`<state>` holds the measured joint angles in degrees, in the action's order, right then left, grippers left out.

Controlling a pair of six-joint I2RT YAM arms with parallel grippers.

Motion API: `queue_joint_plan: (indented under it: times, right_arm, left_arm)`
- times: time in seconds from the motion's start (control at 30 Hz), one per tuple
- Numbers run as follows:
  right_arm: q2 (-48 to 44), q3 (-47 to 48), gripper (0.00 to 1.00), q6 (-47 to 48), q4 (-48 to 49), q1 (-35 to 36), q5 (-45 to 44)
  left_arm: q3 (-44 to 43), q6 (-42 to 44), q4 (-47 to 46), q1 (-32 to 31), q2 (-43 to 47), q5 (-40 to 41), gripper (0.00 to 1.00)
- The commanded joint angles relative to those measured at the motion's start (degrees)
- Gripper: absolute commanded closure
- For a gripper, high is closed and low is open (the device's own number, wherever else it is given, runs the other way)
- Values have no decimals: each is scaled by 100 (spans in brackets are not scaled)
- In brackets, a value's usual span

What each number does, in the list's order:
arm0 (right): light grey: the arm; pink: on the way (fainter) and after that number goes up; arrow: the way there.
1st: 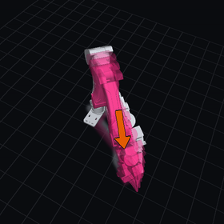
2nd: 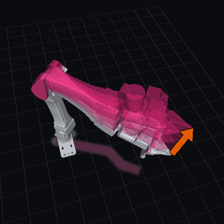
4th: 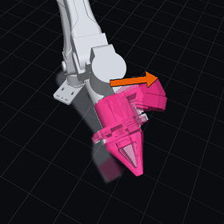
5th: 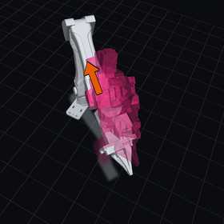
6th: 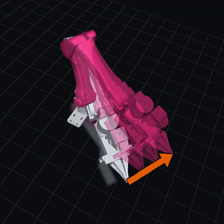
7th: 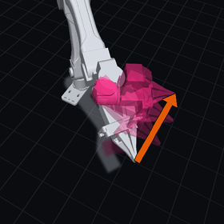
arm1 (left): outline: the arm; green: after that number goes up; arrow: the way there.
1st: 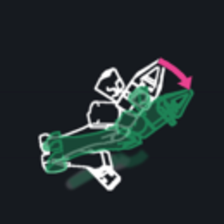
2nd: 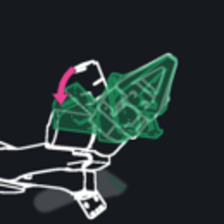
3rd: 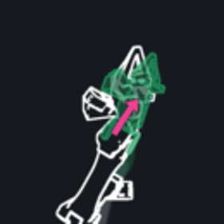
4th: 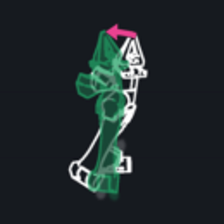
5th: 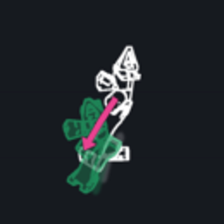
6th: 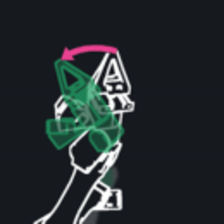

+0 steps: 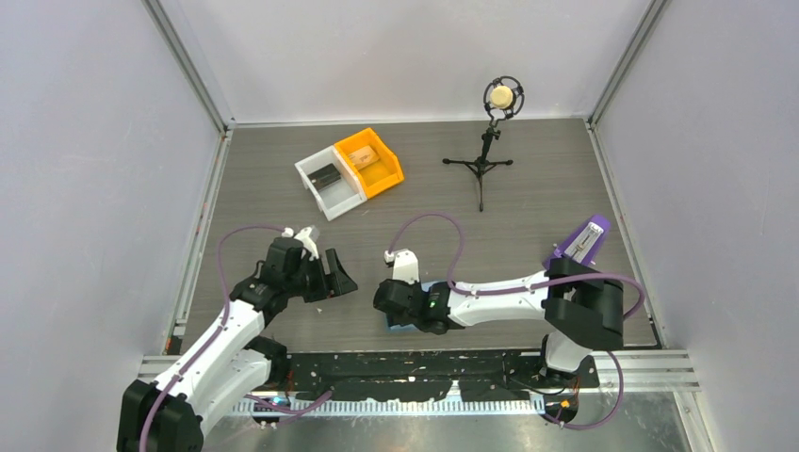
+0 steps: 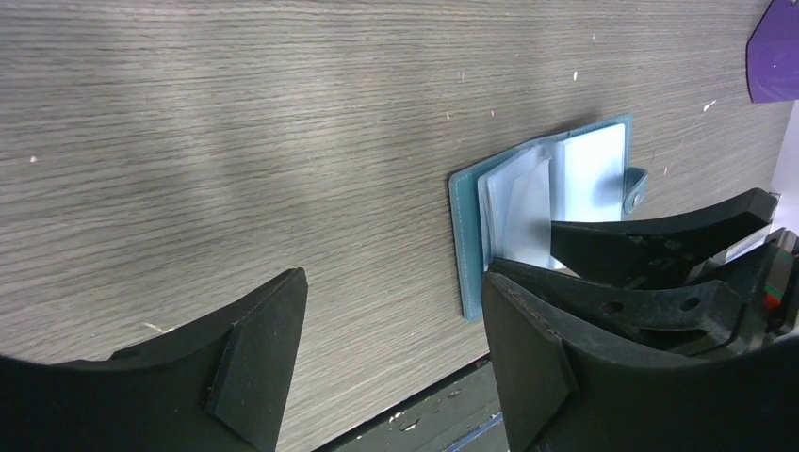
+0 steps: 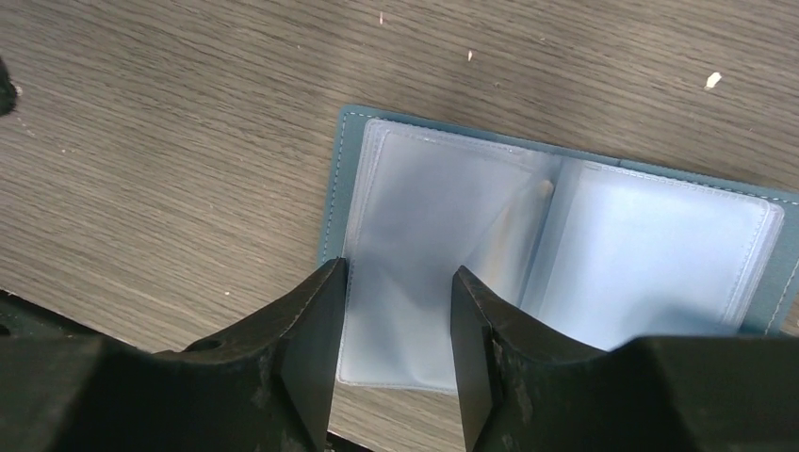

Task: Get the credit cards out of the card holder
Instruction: Remove the credit card from the card holder.

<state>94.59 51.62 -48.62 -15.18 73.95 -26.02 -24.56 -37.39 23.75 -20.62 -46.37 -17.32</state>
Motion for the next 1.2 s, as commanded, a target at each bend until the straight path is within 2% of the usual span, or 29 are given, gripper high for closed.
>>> queue_joint_plan:
  times: [0.0,0.43,0.87,1.0,1.17]
  right_arm:
    - [-312,-171,51,-175,238,-54,-31]
    - [-684,-526,56,-301,596,-127,32]
    - [-1284,-1192,59,-487,1419,-274,343]
    - [-1441,-1397,59,-546,1689,-351,416]
    - [-1565,-1622,60,-599,1979,-453,581]
  left_arm:
    - [103,-71,-313,-12,8,-237,30]
    - [234,-215,-601,-138,-100,-384,34]
    - [511,-797,-1870,-1030,-430,-421,41]
    - [567,-994,-2306,-1249,-619,-421,48]
    - [725,-1331,-3273,-1468,-1079,-605,59]
